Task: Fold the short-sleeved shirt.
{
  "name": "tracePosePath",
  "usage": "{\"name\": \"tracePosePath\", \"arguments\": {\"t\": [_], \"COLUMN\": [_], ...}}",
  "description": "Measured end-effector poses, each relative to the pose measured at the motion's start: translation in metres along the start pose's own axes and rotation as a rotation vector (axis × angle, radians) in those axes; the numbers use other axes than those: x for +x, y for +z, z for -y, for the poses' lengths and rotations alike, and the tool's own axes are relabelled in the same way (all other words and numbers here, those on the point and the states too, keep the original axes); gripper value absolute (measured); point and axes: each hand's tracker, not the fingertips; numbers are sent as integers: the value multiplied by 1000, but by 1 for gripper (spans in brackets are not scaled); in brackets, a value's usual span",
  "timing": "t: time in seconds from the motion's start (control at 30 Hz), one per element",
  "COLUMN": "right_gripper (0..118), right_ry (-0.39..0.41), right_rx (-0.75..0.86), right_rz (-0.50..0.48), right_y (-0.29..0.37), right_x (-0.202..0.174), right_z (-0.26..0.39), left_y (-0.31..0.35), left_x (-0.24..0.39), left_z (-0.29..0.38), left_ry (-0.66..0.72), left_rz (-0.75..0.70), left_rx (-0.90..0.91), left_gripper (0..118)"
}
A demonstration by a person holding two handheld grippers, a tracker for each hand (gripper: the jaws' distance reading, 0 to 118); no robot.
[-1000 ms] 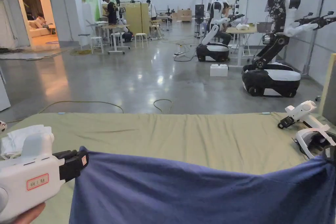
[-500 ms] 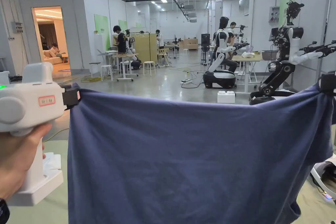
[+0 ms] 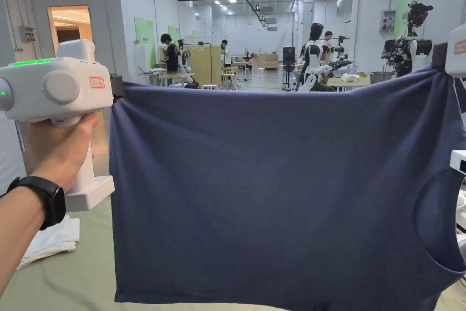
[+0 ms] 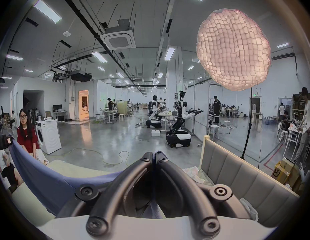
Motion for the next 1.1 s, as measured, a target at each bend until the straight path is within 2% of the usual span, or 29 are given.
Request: {"name": "tracePosePath", "arguments": {"t": [0.17, 0.43, 0.5, 0.77, 1.03, 1.1], "right_gripper": [2, 2, 2, 2, 2, 2], "right_ry": [30, 23, -8, 26, 13, -30], "right_rx": [24, 19, -9, -146, -224, -244], "right_rz": [26, 48, 34, -2, -73, -106], "right_y": [-24, -56, -63, -68, 12, 41], "right_x": [-13, -16, -13, -14, 22, 31], "right_z": [-20, -19, -4, 92, 196, 221], "left_y": [-31, -62, -68, -81, 0, 27], "left_x": [5, 7, 5, -7, -31, -37], "left_z": [-5, 7, 27, 154, 245, 263], "left_ry": [-16, -24, -9, 68, 66, 102], "left_rz": [-11, -13, -1, 4, 47, 74], "left_rx": [-3, -15, -40, -228, -277, -284], "left_gripper": [5, 5, 5, 5, 5, 5]}}
